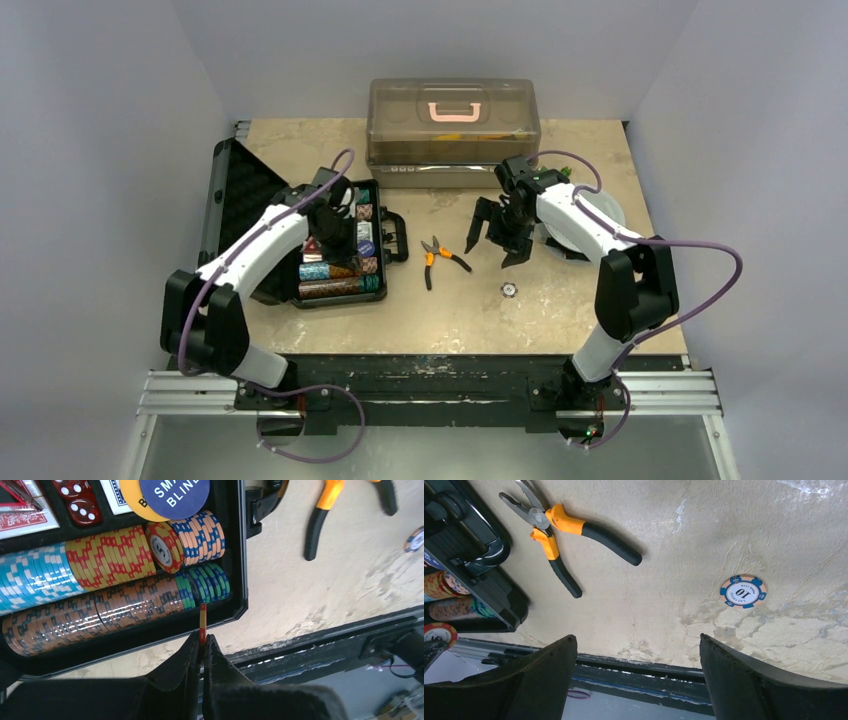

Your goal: Pack up texas hold em set

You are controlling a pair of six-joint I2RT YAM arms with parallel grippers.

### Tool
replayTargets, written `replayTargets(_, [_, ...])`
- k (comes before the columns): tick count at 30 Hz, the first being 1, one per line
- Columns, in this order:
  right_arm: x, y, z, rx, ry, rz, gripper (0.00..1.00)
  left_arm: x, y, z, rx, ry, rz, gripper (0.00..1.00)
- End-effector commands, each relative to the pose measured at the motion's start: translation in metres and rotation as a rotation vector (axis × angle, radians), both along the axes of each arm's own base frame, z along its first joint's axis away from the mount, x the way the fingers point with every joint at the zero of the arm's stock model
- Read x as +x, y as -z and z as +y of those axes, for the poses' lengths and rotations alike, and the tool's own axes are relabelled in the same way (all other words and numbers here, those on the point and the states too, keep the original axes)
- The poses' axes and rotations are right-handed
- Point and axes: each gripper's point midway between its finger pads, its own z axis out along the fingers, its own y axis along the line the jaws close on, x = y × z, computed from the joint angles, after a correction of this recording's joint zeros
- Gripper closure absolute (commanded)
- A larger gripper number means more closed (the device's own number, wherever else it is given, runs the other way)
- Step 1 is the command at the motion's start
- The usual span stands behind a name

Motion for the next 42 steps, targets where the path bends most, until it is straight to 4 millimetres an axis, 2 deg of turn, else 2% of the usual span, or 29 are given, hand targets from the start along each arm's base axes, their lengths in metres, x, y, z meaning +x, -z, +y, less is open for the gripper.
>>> replayTargets(1, [0.003, -0.004, 0.0, -0.002, -0.052, -0.024, 0.11, 0.011, 0.001, 0.003, 0.068, 0.049, 0.04, 1.0])
replayTargets(5, [0.005, -0.007, -0.002, -0.008, -0.057, -0.033, 0.11, 0.021, 0.008, 0.011, 0.146, 0.005, 0.081, 1.0])
replayTargets(13, [0.0, -0.004, -0.007, -0.015, -0.057, -0.025, 0.11, 0.03, 0.023, 0.012, 0.182, -0.016, 0.122, 1.0])
replayTargets(29, [-0.001, 0.0, -0.009, -0.018, -0.051, -0.02, 0.12, 0.042, 0.07, 0.02, 0.275, -0.027, 0.186, 1.0])
replayTargets(32, [-0.002, 0.0, -0.011, -0.024, -0.051, -0.023, 0.12, 0.042, 0.068, 0.023, 0.284, -0.038, 0.167, 1.0])
replayTargets(38, [-0.005, 0.004, -0.014, -0.036, -0.057, -0.022, 0.12, 0.051, 0.053, 0.029, 0.304, -0.041, 0.085, 0.99])
replayTargets(42, [-0.006, 0.007, -0.013, -0.033, -0.061, -0.018, 0.12, 0.058, 0.045, 0.029, 0.31, -0.031, 0.062, 0.87])
